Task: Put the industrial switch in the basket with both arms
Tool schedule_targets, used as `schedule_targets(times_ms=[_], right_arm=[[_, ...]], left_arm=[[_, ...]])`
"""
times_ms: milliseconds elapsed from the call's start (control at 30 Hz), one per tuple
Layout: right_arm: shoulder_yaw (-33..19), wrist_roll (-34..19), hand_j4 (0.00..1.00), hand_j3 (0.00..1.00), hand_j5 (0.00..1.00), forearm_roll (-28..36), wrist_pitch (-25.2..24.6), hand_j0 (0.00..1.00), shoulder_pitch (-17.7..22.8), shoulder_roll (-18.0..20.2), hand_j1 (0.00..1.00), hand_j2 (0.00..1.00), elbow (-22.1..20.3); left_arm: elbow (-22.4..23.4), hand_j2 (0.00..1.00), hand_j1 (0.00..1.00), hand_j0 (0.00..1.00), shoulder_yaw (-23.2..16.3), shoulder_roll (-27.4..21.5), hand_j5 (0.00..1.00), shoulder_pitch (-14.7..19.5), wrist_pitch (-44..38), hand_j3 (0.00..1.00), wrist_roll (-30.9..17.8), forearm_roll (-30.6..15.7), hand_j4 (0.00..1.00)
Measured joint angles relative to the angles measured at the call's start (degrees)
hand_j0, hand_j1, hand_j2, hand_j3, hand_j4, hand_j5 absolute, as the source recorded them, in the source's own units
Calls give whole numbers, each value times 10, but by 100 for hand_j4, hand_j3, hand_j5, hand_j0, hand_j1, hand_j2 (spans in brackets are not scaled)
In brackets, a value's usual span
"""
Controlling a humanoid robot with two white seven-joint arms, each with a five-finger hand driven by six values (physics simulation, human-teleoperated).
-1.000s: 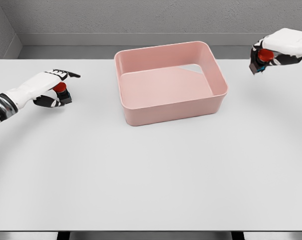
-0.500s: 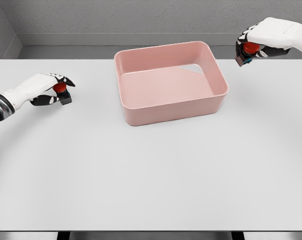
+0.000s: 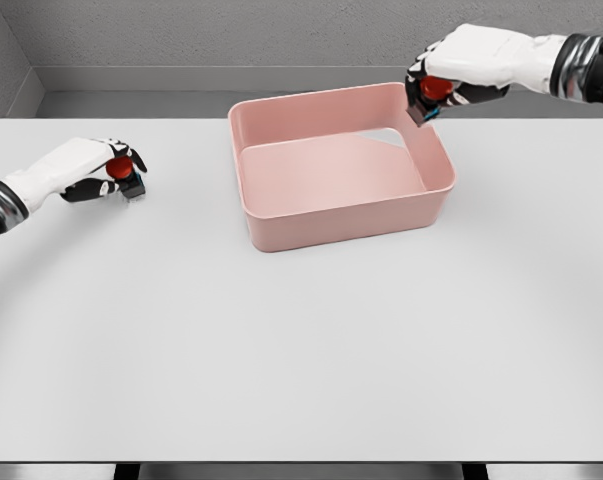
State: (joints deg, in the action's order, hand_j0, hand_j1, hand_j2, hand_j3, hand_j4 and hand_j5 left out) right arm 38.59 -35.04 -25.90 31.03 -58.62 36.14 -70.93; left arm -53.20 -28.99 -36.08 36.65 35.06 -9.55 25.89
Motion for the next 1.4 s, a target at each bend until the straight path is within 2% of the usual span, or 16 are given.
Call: schedule_targets(times_ms=[267, 567, 600, 667, 700, 900, 1167, 1233, 1300, 1400], right_arm=[[17, 0, 46, 46, 46, -16, -19, 46, -10, -47, 46, 46, 9], [35, 1, 49, 49, 49, -45, -24, 49, -25, -114, 49, 49, 95], [36, 1, 55, 55, 55, -47, -24, 55, -25, -119, 55, 55, 102], [40, 1, 95, 95, 95, -49, -24, 95, -32, -127, 95, 95, 119], [41, 2, 100, 100, 100, -51, -24, 100, -33, -132, 100, 100, 127], [44, 2, 100, 100, 100, -52, -24, 100, -33, -143, 100, 100, 145], [41, 2, 100, 100, 100, -49, -24, 100, -30, -136, 100, 100, 146], [26, 2, 100, 100, 100, -47, -23, 100, -25, -116, 100, 100, 140], [5, 2, 100, 100, 100, -46, -22, 100, -6, -83, 100, 100, 116], [-41, 2, 100, 100, 100, -45, -22, 100, 61, -25, 100, 100, 62]], left_arm=[[-19, 52, 52, 52, 1, -4, 52, 5, 0, 52, 0, -9, 52], [-39, 52, 52, 52, 1, -7, 52, 31, 0, 52, -1, -21, 52], [-42, 52, 52, 52, 1, -7, 52, 31, 0, 52, -1, -23, 52], [-46, 52, 52, 52, 1, -6, 52, 32, 0, 52, -2, -26, 52], [-48, 52, 52, 52, 1, -6, 52, 33, 0, 52, -2, -27, 52], [-61, 52, 52, 52, 0, -4, 52, 45, 0, 52, -3, -29, 52], [-100, 52, 52, 52, 0, 3, 52, 50, 0, 52, -4, -29, 52], [-110, 52, 52, 52, 0, 8, 52, 51, 0, 52, -4, -29, 52], [-117, 52, 52, 52, -1, 15, 52, 53, 0, 52, -4, -29, 52], [-122, 52, 52, 52, -2, 26, 52, 54, 0, 52, -5, -29, 52]])
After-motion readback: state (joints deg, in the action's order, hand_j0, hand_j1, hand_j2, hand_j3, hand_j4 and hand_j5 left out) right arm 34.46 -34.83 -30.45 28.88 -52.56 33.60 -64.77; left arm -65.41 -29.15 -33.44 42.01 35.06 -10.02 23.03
